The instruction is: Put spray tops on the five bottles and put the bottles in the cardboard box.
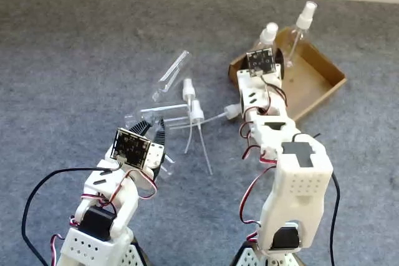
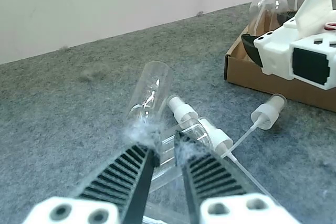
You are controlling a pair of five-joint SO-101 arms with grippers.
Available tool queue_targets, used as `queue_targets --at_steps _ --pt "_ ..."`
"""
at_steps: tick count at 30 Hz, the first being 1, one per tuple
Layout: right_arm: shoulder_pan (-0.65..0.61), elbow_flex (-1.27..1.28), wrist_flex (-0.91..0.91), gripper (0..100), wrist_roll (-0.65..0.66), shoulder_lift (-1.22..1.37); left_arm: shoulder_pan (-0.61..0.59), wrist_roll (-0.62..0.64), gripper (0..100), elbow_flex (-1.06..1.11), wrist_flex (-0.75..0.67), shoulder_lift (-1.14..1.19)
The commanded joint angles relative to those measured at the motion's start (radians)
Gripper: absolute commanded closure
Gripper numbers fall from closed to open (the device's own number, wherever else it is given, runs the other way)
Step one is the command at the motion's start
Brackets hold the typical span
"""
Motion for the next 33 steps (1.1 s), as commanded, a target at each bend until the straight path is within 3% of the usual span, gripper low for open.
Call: queue_targets --at_steps 1,25,30,33 --pt "0.002 -0.005 -0.019 73.1 0.012 -0.071 -0.013 0.008 99 0.019 0.002 -0.004" --pt "0.016 -0.005 -0.019 72.9 0.014 -0.077 -0.013 0.008 99 0.019 0.002 -0.004" --pt "0.018 -0.005 -0.019 64.0 0.014 -0.077 -0.013 0.008 99 0.019 0.002 -0.004" --pt "0.019 -0.004 -0.019 63.8 0.014 -0.077 -0.013 0.008 99 0.019 0.002 -0.004"
